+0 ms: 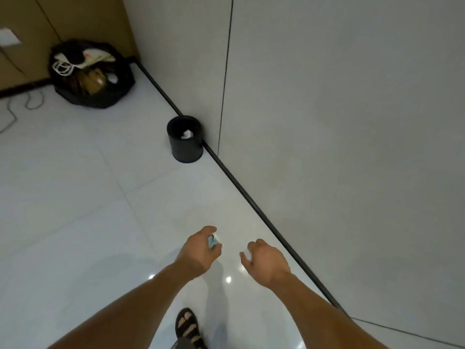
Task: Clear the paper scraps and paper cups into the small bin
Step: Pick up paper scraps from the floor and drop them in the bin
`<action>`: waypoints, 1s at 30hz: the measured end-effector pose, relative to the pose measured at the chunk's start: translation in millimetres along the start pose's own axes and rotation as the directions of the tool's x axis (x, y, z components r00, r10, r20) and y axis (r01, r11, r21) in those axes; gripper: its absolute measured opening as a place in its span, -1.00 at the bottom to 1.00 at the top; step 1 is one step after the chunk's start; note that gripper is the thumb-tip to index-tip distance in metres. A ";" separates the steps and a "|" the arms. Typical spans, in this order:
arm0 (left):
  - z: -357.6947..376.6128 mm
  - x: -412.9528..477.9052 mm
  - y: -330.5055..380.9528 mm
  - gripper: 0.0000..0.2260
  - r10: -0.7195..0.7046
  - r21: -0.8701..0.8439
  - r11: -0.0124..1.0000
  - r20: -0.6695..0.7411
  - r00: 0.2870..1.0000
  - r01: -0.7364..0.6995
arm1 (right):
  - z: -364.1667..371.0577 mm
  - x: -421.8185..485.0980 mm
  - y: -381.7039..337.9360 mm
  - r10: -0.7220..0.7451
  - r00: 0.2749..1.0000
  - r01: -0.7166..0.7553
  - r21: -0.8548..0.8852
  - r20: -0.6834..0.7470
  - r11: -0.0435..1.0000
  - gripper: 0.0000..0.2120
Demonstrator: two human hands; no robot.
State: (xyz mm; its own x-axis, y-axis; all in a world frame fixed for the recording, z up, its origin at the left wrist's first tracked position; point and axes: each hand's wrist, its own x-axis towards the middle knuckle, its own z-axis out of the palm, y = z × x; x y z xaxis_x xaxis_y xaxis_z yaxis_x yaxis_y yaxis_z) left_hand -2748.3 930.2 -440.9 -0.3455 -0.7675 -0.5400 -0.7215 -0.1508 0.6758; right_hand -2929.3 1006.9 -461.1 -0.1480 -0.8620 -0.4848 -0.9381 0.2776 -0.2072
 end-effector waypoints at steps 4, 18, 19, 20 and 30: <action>-73.0 -4.6 -9.6 -0.56 -0.012 0.007 1.000 -0.081 0.997 0.013 | -46.9 26.3 -42.0 -0.042 0.995 0.036 0.079 0.085 0.996 -0.63; -232.7 108.2 66.8 -0.55 0.034 0.071 0.997 -0.271 0.962 -0.016 | -196.0 207.6 -136.6 -0.226 0.959 0.236 0.042 -0.170 0.971 -0.80; -243.0 116.6 72.1 -0.55 0.024 0.086 0.996 -0.272 0.962 -0.001 | -205.1 220.1 -141.2 -0.224 0.958 0.234 0.037 -0.178 0.971 -0.74; -252.5 125.2 76.4 -0.55 0.015 0.097 0.995 -0.275 0.961 0.012 | -213.8 232.6 -145.5 -0.227 0.957 0.236 0.027 -0.178 0.971 -0.67; -344.4 220.9 85.3 -0.64 0.019 0.102 0.995 -0.306 0.952 0.013 | -270.2 351.2 -188.7 -0.187 0.970 0.214 0.185 -0.153 0.959 -0.72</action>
State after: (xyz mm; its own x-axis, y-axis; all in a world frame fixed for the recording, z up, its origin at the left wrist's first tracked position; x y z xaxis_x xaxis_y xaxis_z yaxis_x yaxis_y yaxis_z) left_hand -2679.5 533.2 -329.8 -0.1588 -0.9240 -0.3479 -0.7833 -0.0966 0.6141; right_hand -2888.9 537.2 -362.6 -0.0160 -0.9533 -0.3017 -0.8735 0.1601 -0.4598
